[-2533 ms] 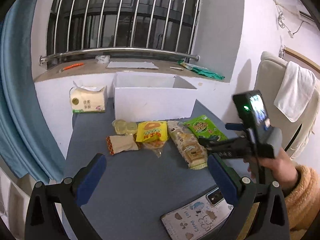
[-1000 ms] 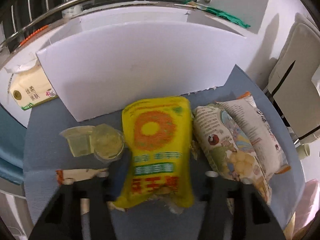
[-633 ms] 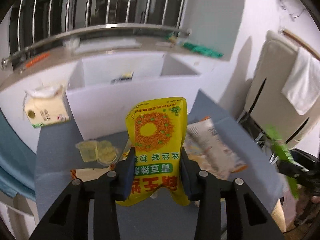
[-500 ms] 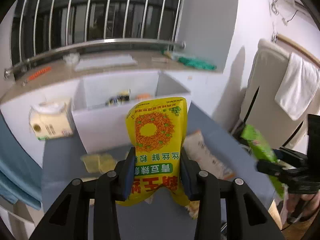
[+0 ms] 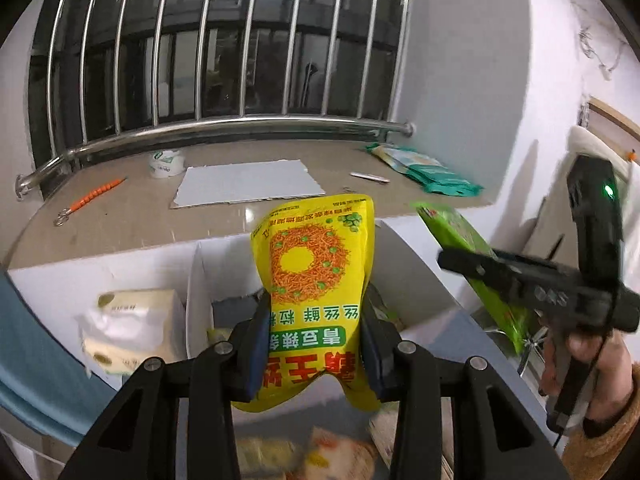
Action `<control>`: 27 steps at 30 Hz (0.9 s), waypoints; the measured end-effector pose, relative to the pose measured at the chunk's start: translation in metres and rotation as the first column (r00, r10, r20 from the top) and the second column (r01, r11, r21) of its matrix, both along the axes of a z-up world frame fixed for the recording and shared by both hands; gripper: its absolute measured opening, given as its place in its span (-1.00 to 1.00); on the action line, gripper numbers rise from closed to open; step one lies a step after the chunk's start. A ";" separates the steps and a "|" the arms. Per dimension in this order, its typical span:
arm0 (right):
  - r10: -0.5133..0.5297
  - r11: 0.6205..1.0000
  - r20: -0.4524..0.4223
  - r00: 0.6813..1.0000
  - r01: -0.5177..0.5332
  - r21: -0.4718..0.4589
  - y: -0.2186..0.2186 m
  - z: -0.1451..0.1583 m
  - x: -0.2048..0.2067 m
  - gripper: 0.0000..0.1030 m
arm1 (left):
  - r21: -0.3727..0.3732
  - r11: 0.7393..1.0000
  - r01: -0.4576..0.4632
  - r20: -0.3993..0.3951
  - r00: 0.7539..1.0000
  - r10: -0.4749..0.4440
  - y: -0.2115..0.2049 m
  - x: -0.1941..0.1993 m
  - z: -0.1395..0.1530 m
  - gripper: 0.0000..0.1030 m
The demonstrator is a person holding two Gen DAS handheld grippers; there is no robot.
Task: Organize snacks
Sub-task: 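Drop the green pack into the box while the left gripper drops the yellow bag in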
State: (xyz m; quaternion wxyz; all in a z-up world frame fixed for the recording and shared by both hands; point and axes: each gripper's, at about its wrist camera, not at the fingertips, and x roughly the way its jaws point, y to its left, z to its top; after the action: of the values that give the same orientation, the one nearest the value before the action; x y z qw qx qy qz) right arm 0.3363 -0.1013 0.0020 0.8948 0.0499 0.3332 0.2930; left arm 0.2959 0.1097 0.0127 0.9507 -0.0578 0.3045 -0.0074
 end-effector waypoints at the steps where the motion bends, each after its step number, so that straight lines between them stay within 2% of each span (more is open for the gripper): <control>1: -0.012 1.000 -0.002 1.000 0.012 -0.016 0.006 0.001 0.015 0.33 | 0.009 1.000 -0.006 -0.011 1.000 0.007 0.004 0.011 -0.002 -0.15; 3: -0.025 0.999 -0.019 0.999 0.025 -0.021 0.015 0.002 0.042 0.33 | 0.030 0.999 -0.023 -0.020 1.000 0.023 0.009 0.028 -0.005 -0.07; 4: -0.031 0.999 -0.040 0.999 0.030 -0.022 0.020 0.001 0.057 0.41 | 0.037 0.999 -0.037 -0.032 0.999 0.038 0.013 0.039 -0.007 -0.03; 5: -0.035 0.999 -0.051 0.998 0.033 -0.031 0.024 0.001 0.066 0.52 | 0.049 0.997 -0.053 -0.042 0.998 0.055 0.016 0.046 -0.009 0.14; 6: -0.035 0.998 -0.061 0.998 0.032 -0.050 0.028 -0.001 0.075 0.68 | 0.068 0.995 -0.073 -0.052 0.996 0.077 0.015 0.050 -0.011 0.63; 7: -0.034 0.996 -0.066 0.997 0.029 -0.082 0.033 -0.003 0.083 1.00 | 0.093 0.990 -0.104 -0.068 0.992 0.110 0.018 0.055 -0.013 0.91; 8: -0.047 0.992 -0.053 0.997 0.040 -0.124 0.038 -0.004 0.086 1.00 | 0.100 0.987 -0.123 -0.070 0.989 0.130 0.020 0.056 -0.014 1.00; 10: -0.044 0.985 -0.005 0.999 0.042 -0.168 0.040 -0.002 0.081 1.00 | 0.096 0.988 -0.121 -0.067 0.989 0.128 0.020 0.053 -0.016 1.00; 17: 0.008 0.988 0.063 0.998 0.002 -0.151 0.033 0.010 0.049 1.00 | 0.091 0.989 -0.112 -0.061 0.991 0.118 0.019 0.036 -0.017 1.00; 22: 0.011 0.989 0.085 0.996 0.001 -0.145 0.024 0.019 0.031 1.00 | 0.093 0.989 -0.112 -0.022 0.993 0.114 0.014 0.005 -0.005 1.00; 27: 0.041 0.995 0.117 0.992 -0.030 -0.095 0.005 0.029 -0.013 1.00 | 0.083 0.994 -0.073 0.030 0.997 0.071 0.000 -0.043 0.014 1.00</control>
State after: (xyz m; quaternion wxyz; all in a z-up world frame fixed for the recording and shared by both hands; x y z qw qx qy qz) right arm 0.3232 -0.0965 0.0310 0.9091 -0.0152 0.2934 0.2953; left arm 0.2528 0.1101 0.0264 0.9561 -0.0286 0.2892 0.0388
